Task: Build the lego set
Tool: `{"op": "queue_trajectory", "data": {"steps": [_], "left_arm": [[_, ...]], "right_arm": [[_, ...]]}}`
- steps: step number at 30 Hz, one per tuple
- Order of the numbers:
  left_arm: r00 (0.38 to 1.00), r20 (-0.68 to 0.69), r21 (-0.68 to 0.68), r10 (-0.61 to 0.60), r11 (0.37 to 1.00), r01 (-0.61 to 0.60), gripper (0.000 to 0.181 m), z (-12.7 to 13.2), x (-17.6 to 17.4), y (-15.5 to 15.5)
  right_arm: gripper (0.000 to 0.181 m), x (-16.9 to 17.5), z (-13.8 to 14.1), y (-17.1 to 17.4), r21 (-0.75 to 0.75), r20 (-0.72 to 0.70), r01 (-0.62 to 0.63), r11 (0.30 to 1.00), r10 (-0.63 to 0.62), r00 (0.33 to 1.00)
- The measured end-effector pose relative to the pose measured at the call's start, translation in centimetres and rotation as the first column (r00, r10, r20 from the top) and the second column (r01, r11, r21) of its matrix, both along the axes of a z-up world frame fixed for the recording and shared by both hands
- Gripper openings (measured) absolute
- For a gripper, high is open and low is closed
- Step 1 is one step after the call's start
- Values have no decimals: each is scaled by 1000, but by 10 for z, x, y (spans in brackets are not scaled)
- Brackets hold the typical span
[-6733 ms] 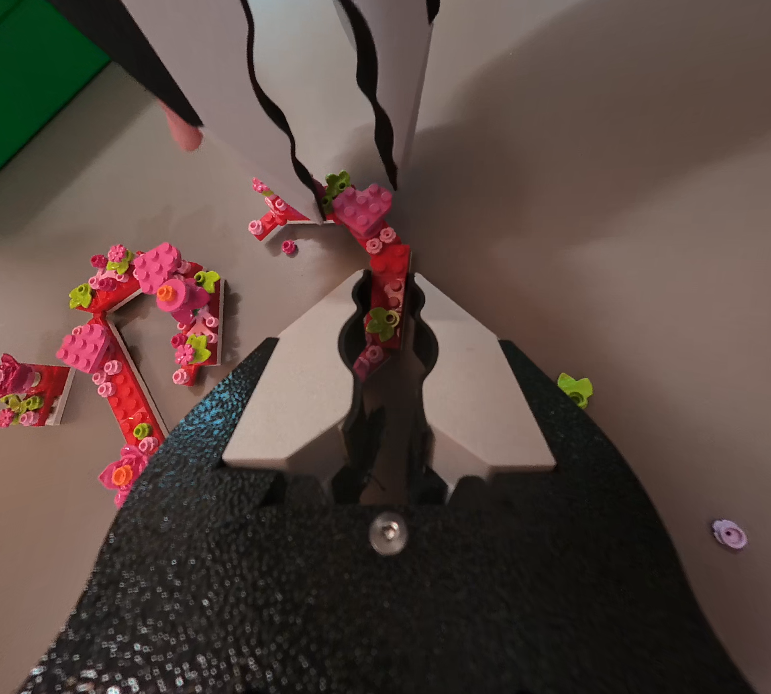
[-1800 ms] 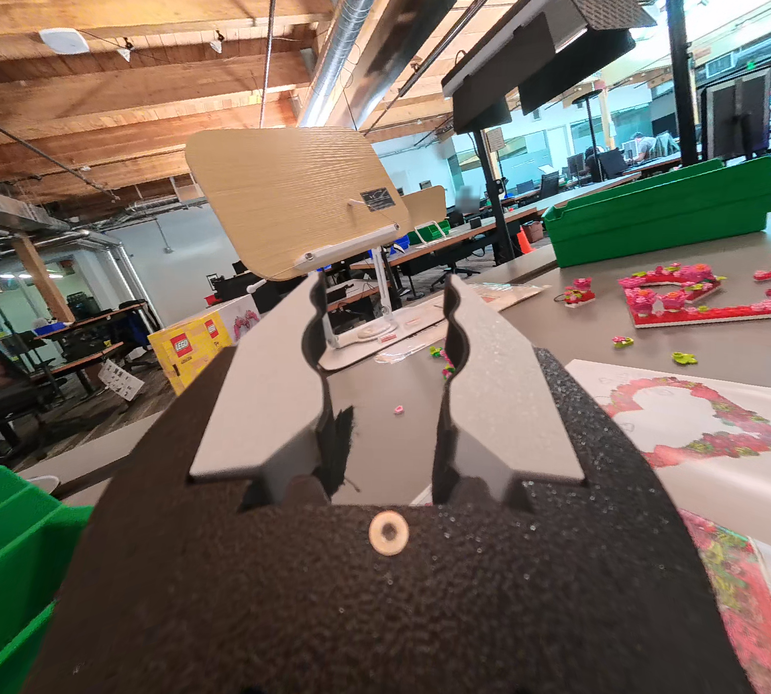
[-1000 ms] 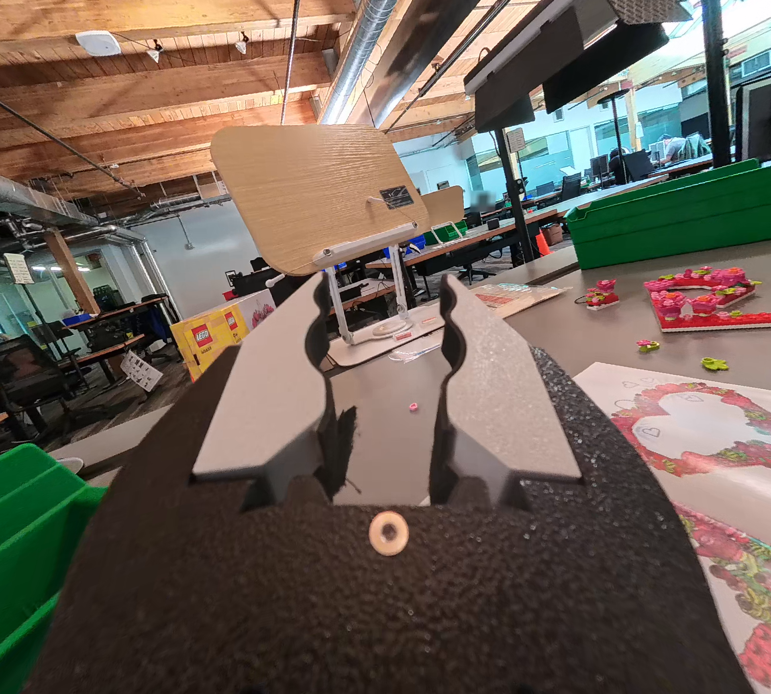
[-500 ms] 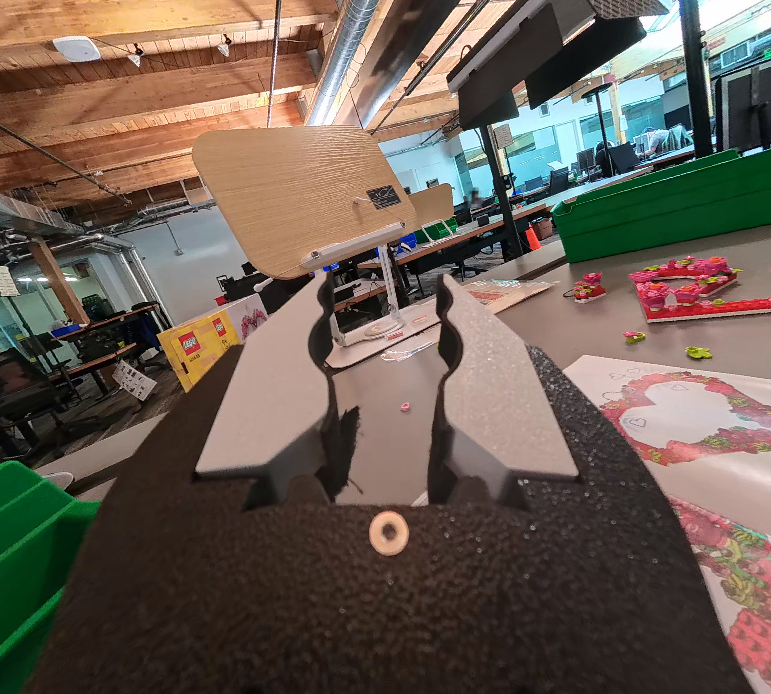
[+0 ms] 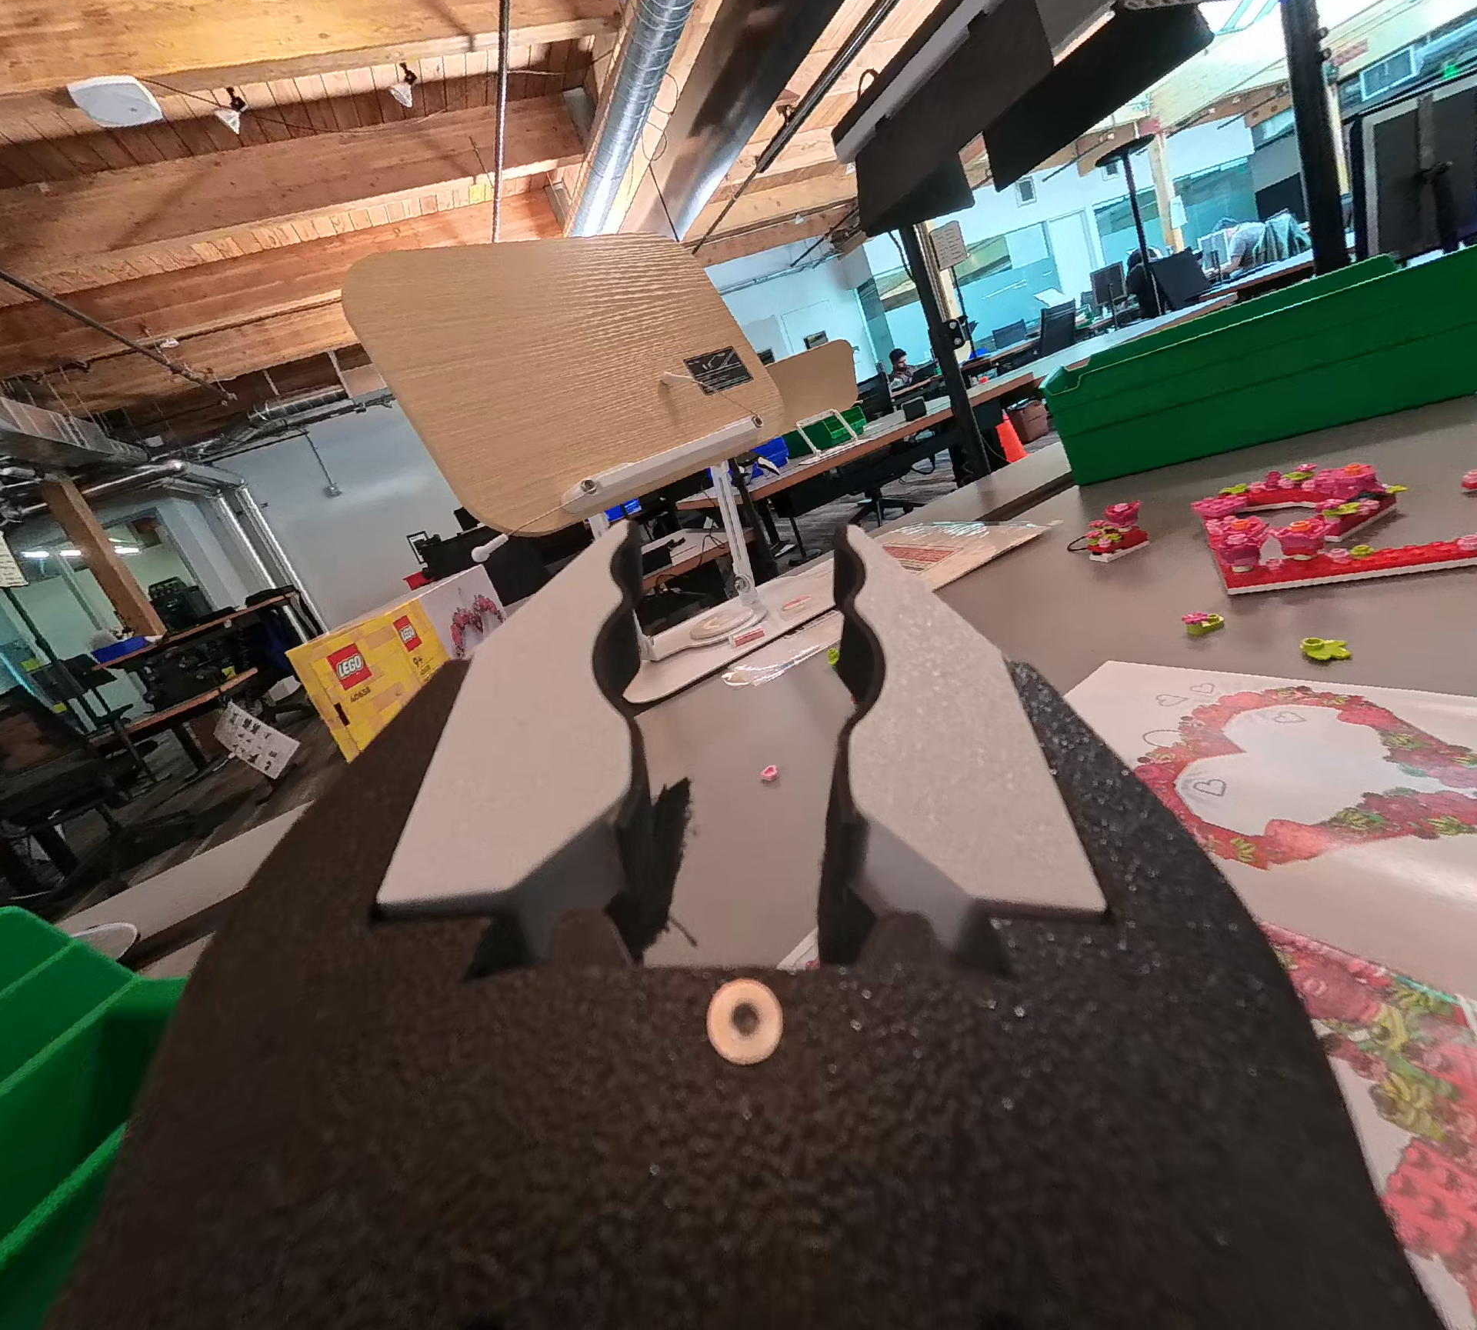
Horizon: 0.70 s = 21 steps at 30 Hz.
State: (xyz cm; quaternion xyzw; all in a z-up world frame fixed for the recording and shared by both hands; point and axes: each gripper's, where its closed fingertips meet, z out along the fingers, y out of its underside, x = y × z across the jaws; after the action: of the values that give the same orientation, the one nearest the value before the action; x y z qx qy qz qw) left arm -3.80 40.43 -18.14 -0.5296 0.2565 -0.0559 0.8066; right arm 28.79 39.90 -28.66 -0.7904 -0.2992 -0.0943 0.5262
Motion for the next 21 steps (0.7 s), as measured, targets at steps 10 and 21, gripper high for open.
{"op": "queue_trajectory", "data": {"steps": [10, 21], "left_arm": [[1000, -10, 0, -2, 1000, 2, 44, -1, 1, 0], [1000, -27, -4, -6, 1000, 6, 44, -3, 4, 0]], "right_arm": [[85, 26, -15, 4, -72, 23, 101, 992, -99, 995], [79, 83, -20, 0, -99, -11, 291, 951, -294, 956]]}}
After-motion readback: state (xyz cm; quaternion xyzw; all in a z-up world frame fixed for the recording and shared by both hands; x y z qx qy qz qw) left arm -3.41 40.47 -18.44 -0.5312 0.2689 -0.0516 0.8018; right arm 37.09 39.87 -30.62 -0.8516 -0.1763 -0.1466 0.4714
